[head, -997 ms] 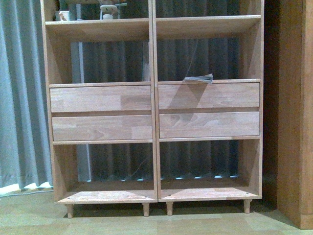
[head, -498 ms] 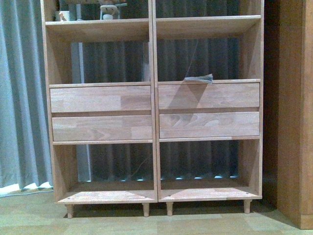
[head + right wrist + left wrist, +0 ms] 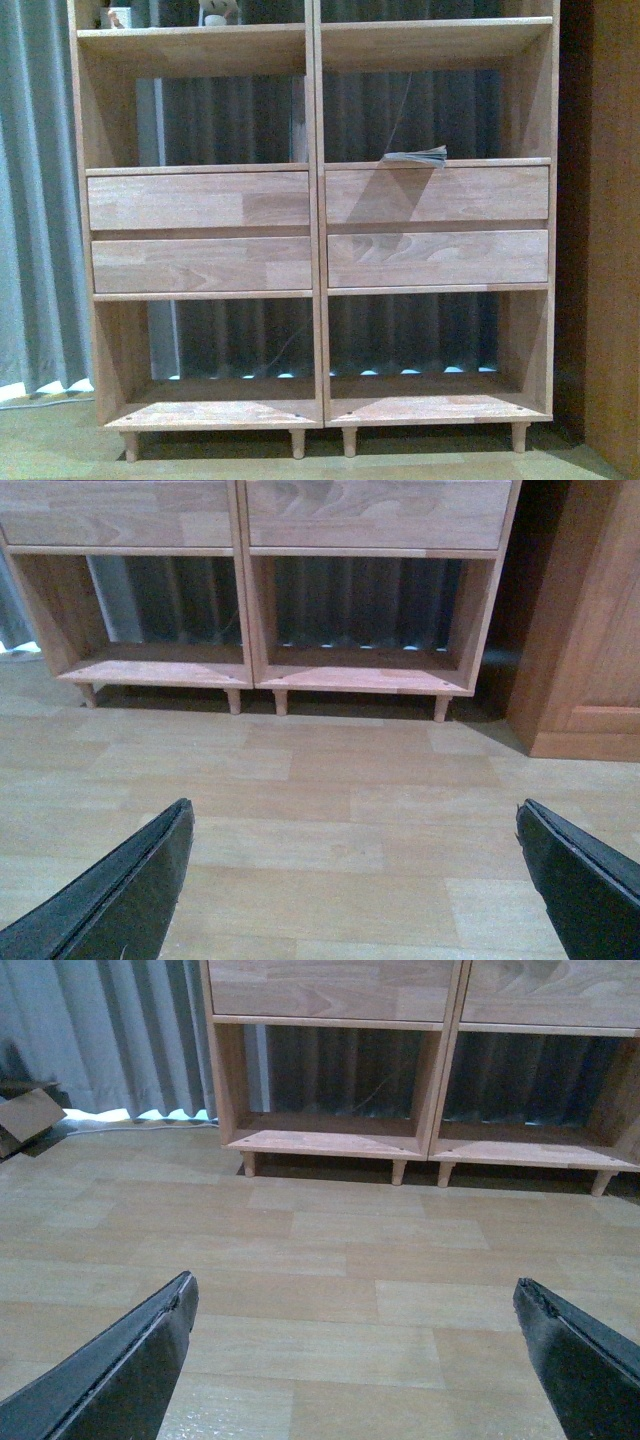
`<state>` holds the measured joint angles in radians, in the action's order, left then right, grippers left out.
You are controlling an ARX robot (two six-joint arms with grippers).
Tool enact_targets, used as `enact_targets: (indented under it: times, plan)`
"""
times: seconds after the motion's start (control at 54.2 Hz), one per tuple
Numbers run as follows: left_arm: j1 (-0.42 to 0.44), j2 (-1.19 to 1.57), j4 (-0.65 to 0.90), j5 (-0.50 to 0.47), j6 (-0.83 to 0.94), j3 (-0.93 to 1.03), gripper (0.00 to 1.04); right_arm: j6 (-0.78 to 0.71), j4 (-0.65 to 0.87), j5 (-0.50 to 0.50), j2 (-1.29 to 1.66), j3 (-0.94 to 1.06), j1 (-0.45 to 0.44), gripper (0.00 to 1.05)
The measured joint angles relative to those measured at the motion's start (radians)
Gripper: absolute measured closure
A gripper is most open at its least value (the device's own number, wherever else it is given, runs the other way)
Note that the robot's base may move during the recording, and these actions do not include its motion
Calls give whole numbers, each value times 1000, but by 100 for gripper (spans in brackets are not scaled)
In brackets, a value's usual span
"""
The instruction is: Organize books on shelf
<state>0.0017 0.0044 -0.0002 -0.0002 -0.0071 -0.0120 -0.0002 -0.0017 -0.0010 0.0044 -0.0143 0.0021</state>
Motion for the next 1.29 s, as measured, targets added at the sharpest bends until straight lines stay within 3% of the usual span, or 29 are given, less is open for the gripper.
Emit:
enact_targets:
  times: [1.292]
  plan:
    - [0,0,0,0,0,0,7,0,0,0,0,0,0,7]
